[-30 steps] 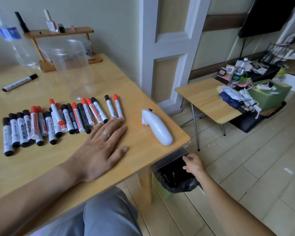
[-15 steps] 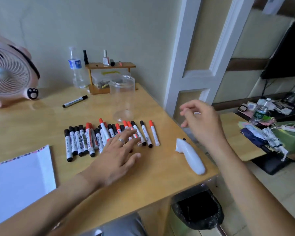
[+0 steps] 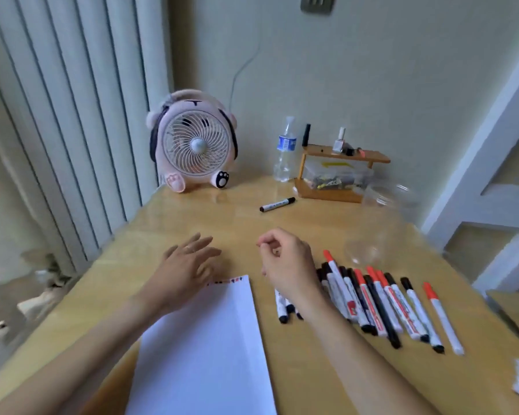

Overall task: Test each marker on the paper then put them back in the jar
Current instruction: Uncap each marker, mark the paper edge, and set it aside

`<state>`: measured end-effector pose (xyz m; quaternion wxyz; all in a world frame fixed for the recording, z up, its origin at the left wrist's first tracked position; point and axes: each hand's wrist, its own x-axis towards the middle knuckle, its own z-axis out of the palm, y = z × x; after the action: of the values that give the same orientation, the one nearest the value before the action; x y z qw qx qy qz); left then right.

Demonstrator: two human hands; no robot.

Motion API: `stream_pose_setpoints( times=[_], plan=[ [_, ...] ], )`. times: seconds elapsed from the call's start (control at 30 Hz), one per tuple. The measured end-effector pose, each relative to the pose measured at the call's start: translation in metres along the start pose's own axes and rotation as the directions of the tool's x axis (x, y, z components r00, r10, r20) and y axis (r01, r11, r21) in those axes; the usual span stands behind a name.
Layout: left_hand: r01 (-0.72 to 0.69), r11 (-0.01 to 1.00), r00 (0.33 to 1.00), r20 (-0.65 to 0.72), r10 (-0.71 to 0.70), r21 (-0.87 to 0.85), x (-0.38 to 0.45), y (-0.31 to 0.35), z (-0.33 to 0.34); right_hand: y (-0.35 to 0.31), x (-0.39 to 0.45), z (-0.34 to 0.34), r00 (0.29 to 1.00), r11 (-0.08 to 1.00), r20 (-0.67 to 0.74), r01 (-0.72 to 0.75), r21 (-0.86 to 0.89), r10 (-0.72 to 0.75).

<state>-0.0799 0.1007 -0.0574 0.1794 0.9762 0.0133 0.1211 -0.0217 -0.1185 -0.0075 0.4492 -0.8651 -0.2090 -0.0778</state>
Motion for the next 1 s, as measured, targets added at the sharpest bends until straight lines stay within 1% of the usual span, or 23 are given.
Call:
stream_pose_setpoints(
  times=[0.07,0.13,0.2,0.27,0.33,0.4,0.47,0.53,0.63,0.7,0.87,0.93,1.0],
  plan=[
    [0.07,0.998,0.997,0.012,-0.07,-0.006,0.008,-0.021,-0.005,0.003,0.021,0.015,0.999,0.999,0.027,-0.025,-0.033,0.026],
    [0.107,0.994,0.993,0.042,-0.107,-0.002,0.014,-0.034,-0.004,0.007,0.038,0.027,0.998,0.998,0.049,-0.034,-0.059,0.037],
    [0.108,0.994,0.992,0.069,-0.109,0.018,0.018,-0.042,0.003,0.015,0.058,0.035,0.997,0.994,0.053,-0.046,-0.1,0.051],
    [0.096,0.995,0.992,0.08,-0.098,0.021,0.021,-0.047,0.009,0.024,0.086,0.041,0.995,0.986,0.035,-0.089,-0.137,0.095],
    [0.099,0.995,0.992,0.074,-0.099,0.009,0.023,-0.049,0.012,0.035,0.114,0.048,0.991,0.967,0.021,-0.127,-0.222,0.135],
    [0.1,0.995,0.992,0.071,-0.1,0.008,0.025,-0.05,0.015,0.048,0.14,0.056,0.991,0.949,0.056,-0.098,-0.299,0.119],
    [0.103,0.995,0.992,0.073,-0.103,0.007,0.026,-0.051,0.016,0.062,0.16,0.064,0.988,0.945,0.111,-0.063,-0.32,0.104],
    [0.106,0.994,0.992,0.072,-0.107,0.01,0.026,-0.052,0.018,0.073,0.172,0.069,0.987,0.931,0.119,-0.063,-0.359,0.112],
    [0.112,0.994,0.993,0.05,-0.111,-0.008,0.025,-0.051,0.018,0.077,0.185,0.072,0.98,0.877,0.127,-0.079,-0.473,0.157],
    [0.112,0.994,0.993,0.047,-0.112,0.011,0.025,-0.05,0.019,0.073,0.189,0.074,0.975,0.834,0.124,-0.088,-0.545,0.184],
    [0.105,0.995,0.994,0.024,-0.105,0.001,0.026,-0.049,0.019,0.068,0.183,0.072,0.986,0.763,0.007,-0.126,-0.634,0.169],
    [0.11,0.994,0.994,0.002,-0.11,-0.004,0.025,-0.046,0.018,0.062,0.175,0.068,0.985,0.714,0.001,-0.126,-0.689,0.174],
    [0.111,0.994,0.993,-0.032,-0.111,-0.006,0.025,-0.044,0.02,0.051,0.162,0.064,0.987,0.693,0.015,-0.104,-0.713,0.163]
  ],
)
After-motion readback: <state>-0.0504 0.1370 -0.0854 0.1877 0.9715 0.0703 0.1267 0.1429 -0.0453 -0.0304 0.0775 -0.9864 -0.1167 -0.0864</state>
